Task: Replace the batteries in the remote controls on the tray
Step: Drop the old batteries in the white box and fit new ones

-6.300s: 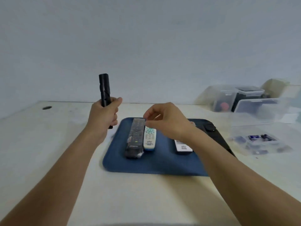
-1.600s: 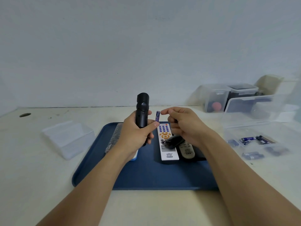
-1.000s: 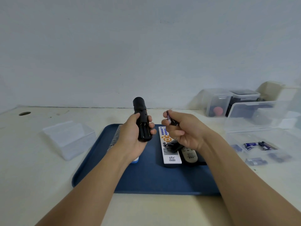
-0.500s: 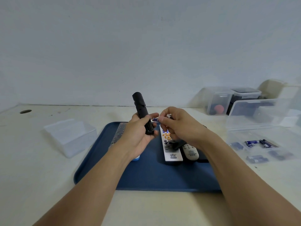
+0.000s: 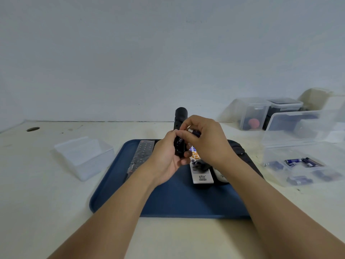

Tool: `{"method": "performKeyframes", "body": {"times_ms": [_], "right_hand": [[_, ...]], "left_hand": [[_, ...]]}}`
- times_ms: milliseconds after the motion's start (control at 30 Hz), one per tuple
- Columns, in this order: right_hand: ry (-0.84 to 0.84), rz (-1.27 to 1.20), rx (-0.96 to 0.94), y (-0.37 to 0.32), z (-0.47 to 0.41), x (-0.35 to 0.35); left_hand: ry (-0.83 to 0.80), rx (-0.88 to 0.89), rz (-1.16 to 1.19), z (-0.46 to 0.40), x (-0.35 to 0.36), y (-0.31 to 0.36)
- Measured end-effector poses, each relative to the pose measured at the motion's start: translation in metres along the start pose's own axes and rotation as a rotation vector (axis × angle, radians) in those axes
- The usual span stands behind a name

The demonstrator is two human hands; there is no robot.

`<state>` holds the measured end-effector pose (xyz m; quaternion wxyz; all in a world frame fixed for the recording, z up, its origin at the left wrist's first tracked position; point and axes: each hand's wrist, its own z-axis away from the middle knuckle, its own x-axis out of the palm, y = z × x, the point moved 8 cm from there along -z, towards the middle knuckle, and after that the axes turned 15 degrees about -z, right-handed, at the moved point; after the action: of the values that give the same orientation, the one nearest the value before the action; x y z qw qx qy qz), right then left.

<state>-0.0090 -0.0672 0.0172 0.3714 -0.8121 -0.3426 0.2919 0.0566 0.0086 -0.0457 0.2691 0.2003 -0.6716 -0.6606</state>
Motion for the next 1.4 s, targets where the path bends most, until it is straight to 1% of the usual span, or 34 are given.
{"method": "performKeyframes", "body": {"times_ms": [133, 267, 400, 433, 500, 600, 633, 667, 700, 733, 800, 833, 867, 900, 967, 1067, 1133, 1167, 1233, 1267, 1300, 1400], "right_hand": [[0.051, 0.024, 0.022, 0.001, 0.002, -0.001], [0.062, -0.095, 0.112, 0.003, 0.008, 0.007], [0.072, 0.006, 0.071, 0.002, 0.01, 0.012], [0.052, 0.024, 0.042, 0.0, 0.01, 0.013], [-0.049, 0.106, -0.034, -0.005, 0.009, 0.021], [-0.275, 0.402, -0.074, -0.007, 0.014, 0.039], [-0.316, 0.419, -0.079, -0.009, 0.016, 0.044], [-0.322, 0.329, -0.078, -0.012, 0.018, 0.046], [-0.273, 0.142, -0.046, -0.017, 0.018, 0.044], [-0.162, -0.083, 0.04, -0.015, 0.015, 0.033], [0.117, -0.528, 0.354, 0.011, 0.011, 0.008], [0.187, -0.698, 0.529, 0.024, 0.013, 0.003], [0.205, -0.824, 0.687, 0.037, 0.016, 0.001], [0.185, -0.922, 0.804, 0.043, 0.019, 0.003], [0.106, -1.079, 0.912, 0.048, 0.022, 0.008], [-0.01, -1.27, 0.9, 0.041, 0.021, 0.02], [-0.001, -1.306, 0.833, 0.041, 0.015, 0.021], [0.032, -1.231, 0.769, 0.044, 0.012, 0.017], [0.109, -0.917, 0.631, 0.049, 0.008, 0.003], [0.13, -0.815, 0.575, 0.048, 0.007, -0.001], [0.134, -0.801, 0.544, 0.046, 0.007, -0.002], [0.097, -0.869, 0.492, 0.035, 0.004, -0.001]], "left_hand": [[0.003, 0.007, 0.011, 0.001, 0.003, 0.001], [0.021, 0.017, 0.078, 0.006, 0.005, 0.004], [0.062, -0.015, 0.148, 0.007, 0.003, 0.001], [0.069, -0.021, 0.179, 0.007, 0.002, 0.001], [0.101, -0.032, 0.243, 0.007, -0.002, 0.001], [0.197, -0.034, 0.269, 0.01, -0.016, 0.002], [0.225, -0.027, 0.261, 0.01, -0.021, 0.003], [0.243, -0.013, 0.265, 0.01, -0.025, 0.005], [0.251, 0.009, 0.27, 0.01, -0.027, 0.008], [0.246, 0.036, 0.262, 0.008, -0.028, 0.011], [0.212, 0.081, 0.218, 0.006, -0.025, 0.016], [0.198, 0.095, 0.19, 0.006, -0.023, 0.017], [0.182, 0.106, 0.159, 0.006, -0.02, 0.017], [0.167, 0.117, 0.124, 0.006, -0.017, 0.017], [0.157, 0.142, 0.028, 0.005, -0.013, 0.015], [0.195, 0.183, -0.162, 0.003, -0.012, 0.013], [0.207, 0.199, -0.212, 0.002, -0.013, 0.012], [0.217, 0.2, -0.215, 0.002, -0.014, 0.012], [0.249, 0.203, -0.191, 0.002, -0.018, 0.014], [0.258, 0.208, -0.169, 0.001, -0.02, 0.015], [0.259, 0.211, -0.145, 0.001, -0.021, 0.016], [0.261, 0.196, -0.075, 0.001, -0.023, 0.017]]}}
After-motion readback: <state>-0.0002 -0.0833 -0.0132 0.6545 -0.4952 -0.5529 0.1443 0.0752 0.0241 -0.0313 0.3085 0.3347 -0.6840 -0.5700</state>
